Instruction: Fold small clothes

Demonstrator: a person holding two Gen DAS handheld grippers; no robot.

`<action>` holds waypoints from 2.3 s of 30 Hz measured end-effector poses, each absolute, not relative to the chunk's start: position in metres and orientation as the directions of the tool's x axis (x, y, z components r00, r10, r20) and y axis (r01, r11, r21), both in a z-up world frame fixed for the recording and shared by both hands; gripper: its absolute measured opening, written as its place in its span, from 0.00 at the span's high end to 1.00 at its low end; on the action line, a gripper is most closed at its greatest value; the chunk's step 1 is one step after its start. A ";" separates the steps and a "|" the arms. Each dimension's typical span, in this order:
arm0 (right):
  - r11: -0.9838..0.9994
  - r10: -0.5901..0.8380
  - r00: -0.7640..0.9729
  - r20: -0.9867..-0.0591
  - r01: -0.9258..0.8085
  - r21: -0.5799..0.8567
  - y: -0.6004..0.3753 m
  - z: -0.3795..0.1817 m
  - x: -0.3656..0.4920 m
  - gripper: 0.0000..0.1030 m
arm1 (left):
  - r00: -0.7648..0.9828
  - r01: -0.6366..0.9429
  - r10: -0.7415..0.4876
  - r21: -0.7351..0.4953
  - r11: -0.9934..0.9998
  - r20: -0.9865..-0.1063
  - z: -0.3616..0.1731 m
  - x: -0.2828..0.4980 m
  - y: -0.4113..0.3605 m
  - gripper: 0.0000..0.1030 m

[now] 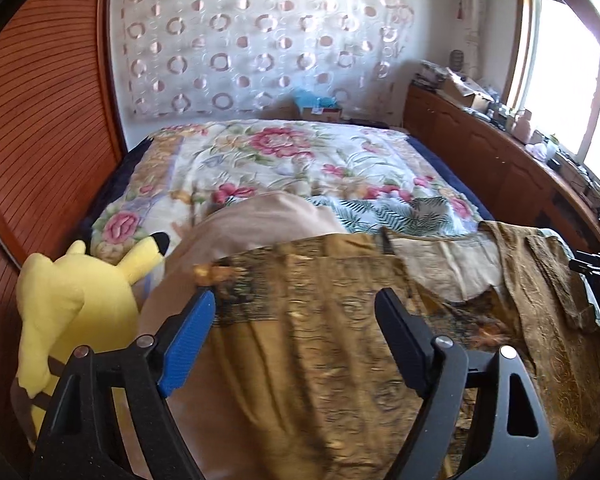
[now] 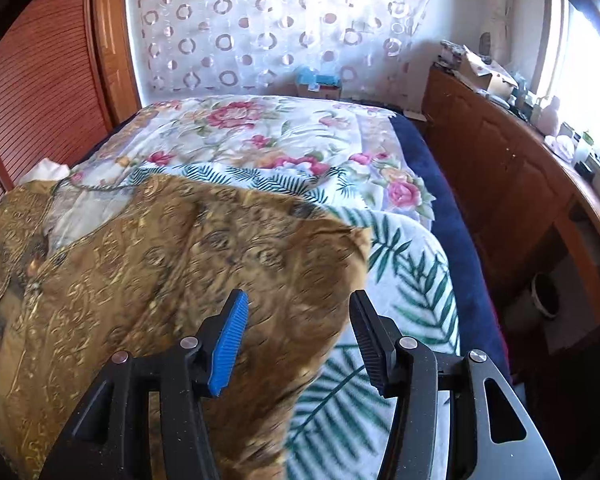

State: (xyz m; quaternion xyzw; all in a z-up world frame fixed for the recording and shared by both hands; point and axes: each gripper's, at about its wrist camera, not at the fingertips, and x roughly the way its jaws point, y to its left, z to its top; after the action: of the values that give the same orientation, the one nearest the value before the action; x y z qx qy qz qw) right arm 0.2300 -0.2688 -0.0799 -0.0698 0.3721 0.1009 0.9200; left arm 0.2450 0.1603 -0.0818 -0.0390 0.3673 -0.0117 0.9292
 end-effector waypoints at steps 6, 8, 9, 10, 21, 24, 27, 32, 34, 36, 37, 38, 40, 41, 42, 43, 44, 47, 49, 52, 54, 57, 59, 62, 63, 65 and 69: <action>0.980 0.100 0.699 -0.708 -0.193 -0.052 -0.277 -0.091 0.249 0.33 | 0.713 -0.035 -0.023 -0.067 0.997 -0.701 -0.089 0.251 0.173 0.22; 0.982 0.092 0.693 -0.715 -0.182 -0.050 -0.278 -0.092 0.253 0.33 | 0.706 -0.040 -0.021 -0.070 0.997 -0.708 -0.092 0.253 0.176 0.22; 0.982 0.096 0.690 -0.717 -0.182 -0.043 -0.278 -0.093 0.257 0.33 | 0.702 -0.043 -0.021 -0.072 0.996 -0.712 -0.093 0.253 0.178 0.22; 0.982 0.105 0.686 -0.720 -0.187 -0.034 -0.278 -0.093 0.260 0.33 | 0.698 -0.047 -0.022 -0.076 0.996 -0.716 -0.095 0.254 0.180 0.22; 0.971 0.144 0.686 -0.713 -0.239 -0.034 -0.265 -0.099 0.282 0.33 | 0.668 -0.062 -0.028 -0.093 0.994 -0.744 -0.102 0.258 0.190 0.31; 0.970 0.143 0.688 -0.712 -0.239 -0.036 -0.268 -0.101 0.281 0.34 | 0.662 -0.071 -0.025 -0.096 0.993 -0.749 -0.103 0.261 0.194 0.35; 0.970 0.143 0.688 -0.712 -0.239 -0.036 -0.269 -0.102 0.279 0.34 | 0.654 -0.091 -0.022 -0.107 0.990 -0.756 -0.106 0.264 0.200 0.35; 0.970 0.138 0.689 -0.711 -0.238 -0.042 -0.270 -0.102 0.279 0.34 | 0.642 -0.094 -0.044 -0.136 0.986 -0.765 -0.111 0.269 0.206 0.35; 0.970 0.138 0.689 -0.711 -0.238 -0.042 -0.270 -0.103 0.279 0.33 | 0.644 -0.080 -0.082 -0.174 0.982 -0.761 -0.111 0.270 0.207 0.45; 0.970 0.138 0.690 -0.711 -0.238 -0.043 -0.269 -0.103 0.279 0.33 | 0.640 -0.075 -0.104 -0.196 0.978 -0.762 -0.112 0.272 0.207 0.55; 0.970 0.137 0.690 -0.711 -0.238 -0.044 -0.270 -0.103 0.279 0.34 | 0.639 -0.071 -0.114 -0.205 0.976 -0.761 -0.112 0.273 0.208 0.64; 0.970 0.137 0.690 -0.711 -0.238 -0.044 -0.270 -0.103 0.279 0.34 | 0.637 -0.070 -0.118 -0.209 0.975 -0.762 -0.113 0.274 0.208 0.64; 0.970 0.137 0.690 -0.711 -0.238 -0.044 -0.270 -0.103 0.279 0.34 | 0.636 -0.074 -0.117 -0.211 0.975 -0.763 -0.112 0.274 0.208 0.64; 0.970 0.137 0.690 -0.711 -0.239 -0.045 -0.270 -0.103 0.279 0.34 | 0.636 -0.071 -0.116 -0.208 0.976 -0.763 -0.112 0.274 0.209 0.64; 0.970 0.137 0.690 -0.711 -0.239 -0.045 -0.270 -0.103 0.279 0.34 | 0.637 -0.069 -0.112 -0.201 0.977 -0.762 -0.111 0.274 0.208 0.67; 0.970 0.137 0.690 -0.710 -0.239 -0.045 -0.270 -0.103 0.279 0.33 | 0.641 -0.061 -0.111 -0.194 0.979 -0.760 -0.110 0.273 0.207 0.86; 0.970 0.137 0.691 -0.710 -0.239 -0.045 -0.270 -0.103 0.279 0.34 | 0.644 -0.052 -0.111 -0.188 0.981 -0.757 -0.109 0.272 0.205 0.93; 0.970 0.137 0.691 -0.710 -0.239 -0.046 -0.270 -0.103 0.279 0.34 | 0.673 -0.021 -0.107 -0.164 0.986 -0.732 -0.099 0.266 0.197 0.96; 0.970 0.137 0.691 -0.710 -0.239 -0.045 -0.270 -0.103 0.279 0.34 | 0.695 -0.006 -0.107 -0.155 0.988 -0.711 -0.091 0.261 0.191 0.96; 0.970 0.137 0.691 -0.709 -0.239 -0.046 -0.270 -0.103 0.279 0.34 | 0.722 0.014 -0.112 -0.147 0.989 -0.682 -0.079 0.254 0.182 0.96; 0.970 0.137 0.692 -0.709 -0.239 -0.046 -0.270 -0.104 0.279 0.33 | 0.734 0.028 -0.124 -0.152 0.988 -0.668 -0.073 0.251 0.177 0.96; 0.970 0.137 0.692 -0.709 -0.239 -0.046 -0.270 -0.104 0.279 0.34 | 0.743 0.054 -0.144 -0.156 0.986 -0.653 -0.066 0.245 0.168 0.96; 0.970 0.137 0.692 -0.709 -0.239 -0.046 -0.270 -0.104 0.279 0.34 | 0.747 0.071 -0.153 -0.151 0.986 -0.647 -0.063 0.243 0.162 0.96; 0.970 0.137 0.692 -0.709 -0.239 -0.046 -0.270 -0.104 0.279 0.34 | 0.753 0.090 -0.170 -0.156 0.984 -0.636 -0.059 0.239 0.150 0.96; 0.970 0.136 0.692 -0.709 -0.239 -0.047 -0.270 -0.104 0.279 0.33 | 0.757 0.096 -0.174 -0.156 0.983 -0.630 -0.058 0.236 0.147 0.96; 0.970 0.135 0.693 -0.708 -0.238 -0.048 -0.270 -0.104 0.280 0.34 | 0.762 0.108 -0.184 -0.159 0.981 -0.621 -0.057 0.230 0.140 0.96; 0.960 0.174 0.690 -0.703 -0.278 -0.035 -0.268 -0.103 0.279 0.56 | 0.767 0.125 -0.196 -0.157 0.980 -0.611 -0.052 0.218 0.128 0.96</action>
State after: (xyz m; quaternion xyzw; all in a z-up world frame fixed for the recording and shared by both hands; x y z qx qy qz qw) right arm 0.2787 -0.2679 -0.1031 -0.0697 0.3739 0.1235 0.9166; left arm 0.2180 0.1281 -0.0523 -0.0538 0.3302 -0.0856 0.9385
